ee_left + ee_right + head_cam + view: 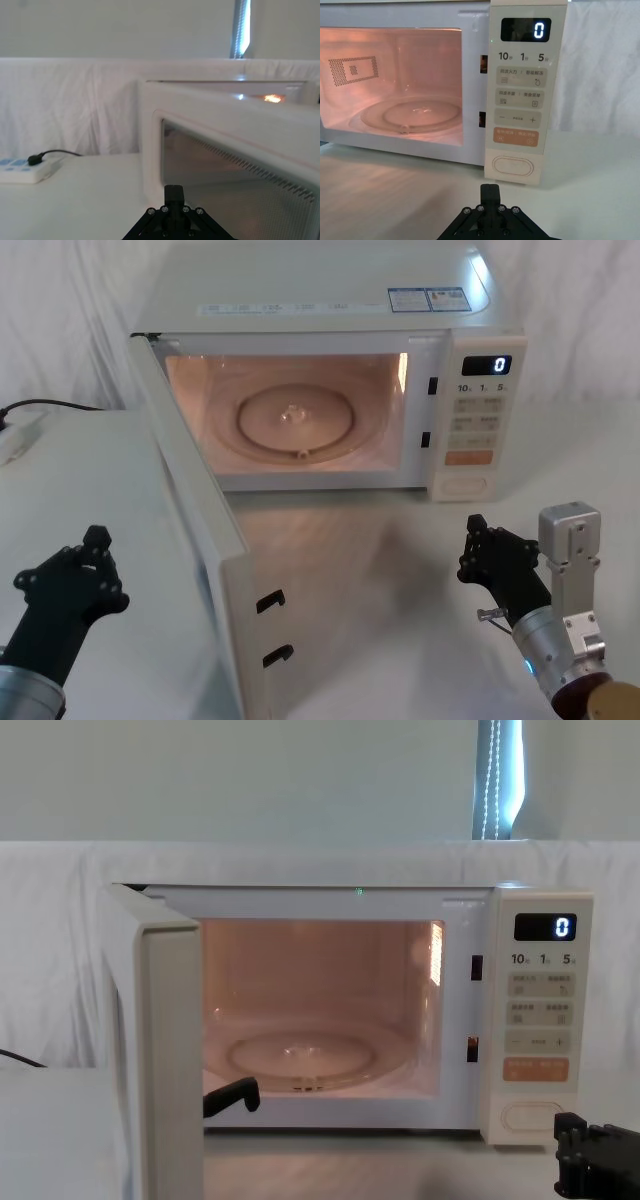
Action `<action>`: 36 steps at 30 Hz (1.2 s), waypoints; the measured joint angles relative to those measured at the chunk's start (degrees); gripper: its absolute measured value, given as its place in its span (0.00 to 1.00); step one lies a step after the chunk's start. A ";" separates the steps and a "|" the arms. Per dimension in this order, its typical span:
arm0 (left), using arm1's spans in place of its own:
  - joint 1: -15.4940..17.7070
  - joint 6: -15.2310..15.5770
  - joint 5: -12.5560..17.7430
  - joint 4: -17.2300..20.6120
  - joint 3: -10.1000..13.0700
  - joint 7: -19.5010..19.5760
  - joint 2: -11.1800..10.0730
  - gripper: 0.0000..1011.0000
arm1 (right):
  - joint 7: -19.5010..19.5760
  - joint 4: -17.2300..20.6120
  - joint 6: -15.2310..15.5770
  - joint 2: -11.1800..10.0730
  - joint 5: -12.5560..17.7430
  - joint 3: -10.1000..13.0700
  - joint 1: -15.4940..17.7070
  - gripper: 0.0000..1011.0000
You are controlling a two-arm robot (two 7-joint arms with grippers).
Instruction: Press the button to open the microwave door with one hand; close the microwave door with the other hand.
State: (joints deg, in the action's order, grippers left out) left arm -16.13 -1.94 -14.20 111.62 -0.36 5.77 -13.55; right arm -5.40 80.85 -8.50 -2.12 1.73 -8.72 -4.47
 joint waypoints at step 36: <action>11.04 7.51 -6.16 -1.09 4.24 6.99 -2.37 0.00 | 0.00 0.00 0.00 0.00 0.00 -0.01 0.00 0.00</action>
State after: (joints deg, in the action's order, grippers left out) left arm -5.09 5.57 -20.36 110.53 3.88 12.77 -15.92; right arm -5.41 80.86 -8.50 -2.12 1.74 -8.73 -4.48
